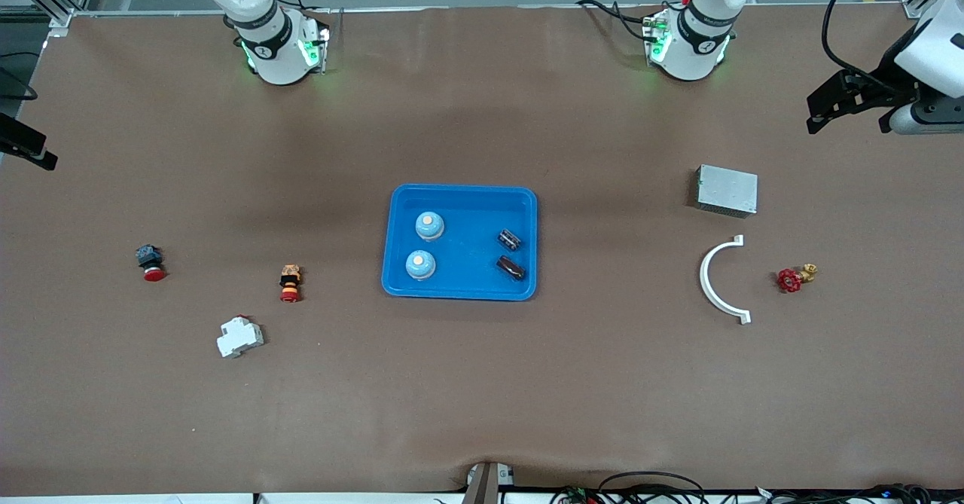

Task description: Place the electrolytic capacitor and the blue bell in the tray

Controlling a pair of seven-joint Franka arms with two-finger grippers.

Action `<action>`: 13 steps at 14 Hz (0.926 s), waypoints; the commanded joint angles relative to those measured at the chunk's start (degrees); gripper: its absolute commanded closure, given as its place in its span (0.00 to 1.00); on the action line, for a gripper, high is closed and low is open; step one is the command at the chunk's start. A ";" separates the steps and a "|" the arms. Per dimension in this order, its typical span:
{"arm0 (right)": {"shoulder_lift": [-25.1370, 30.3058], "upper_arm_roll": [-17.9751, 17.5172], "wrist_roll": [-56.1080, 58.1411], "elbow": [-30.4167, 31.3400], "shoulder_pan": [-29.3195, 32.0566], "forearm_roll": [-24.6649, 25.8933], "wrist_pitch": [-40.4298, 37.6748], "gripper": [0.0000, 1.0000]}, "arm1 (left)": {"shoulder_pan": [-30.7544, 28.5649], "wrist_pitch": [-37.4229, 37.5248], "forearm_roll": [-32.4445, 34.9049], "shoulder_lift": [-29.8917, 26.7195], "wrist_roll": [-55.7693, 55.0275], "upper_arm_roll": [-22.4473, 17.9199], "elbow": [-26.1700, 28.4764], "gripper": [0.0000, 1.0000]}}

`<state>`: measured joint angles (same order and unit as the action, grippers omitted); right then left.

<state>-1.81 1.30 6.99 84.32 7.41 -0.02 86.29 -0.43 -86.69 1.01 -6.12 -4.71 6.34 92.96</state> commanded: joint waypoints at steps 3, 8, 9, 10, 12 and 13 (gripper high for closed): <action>0.75 -0.24 -0.39 1.02 0.77 -1.13 0.02 0.00 | -0.54 0.03 -0.92 -1.35 1.29 -0.02 0.74 0.00; 1.02 -0.24 -0.48 1.20 0.77 -1.21 0.28 0.00 | -0.54 0.12 -0.92 -0.48 1.55 -0.19 -1.46 0.00; 1.02 -0.24 -0.48 1.20 0.77 -1.13 0.28 0.00 | -0.54 0.12 -0.92 -0.30 1.55 -0.19 -1.81 0.00; 1.10 -0.24 -0.48 1.20 0.77 -1.21 0.28 0.00 | -0.54 0.12 -0.92 -0.04 1.46 -0.19 -1.99 0.00; 1.11 -0.24 -0.57 1.20 0.77 -1.21 0.28 0.00 | -0.54 0.12 -0.92 0.05 1.37 -0.19 -2.34 0.00; 1.11 -0.24 -0.57 1.20 0.77 -1.21 0.28 0.00 | -0.54 0.21 -0.92 0.05 1.37 -0.19 -2.34 0.00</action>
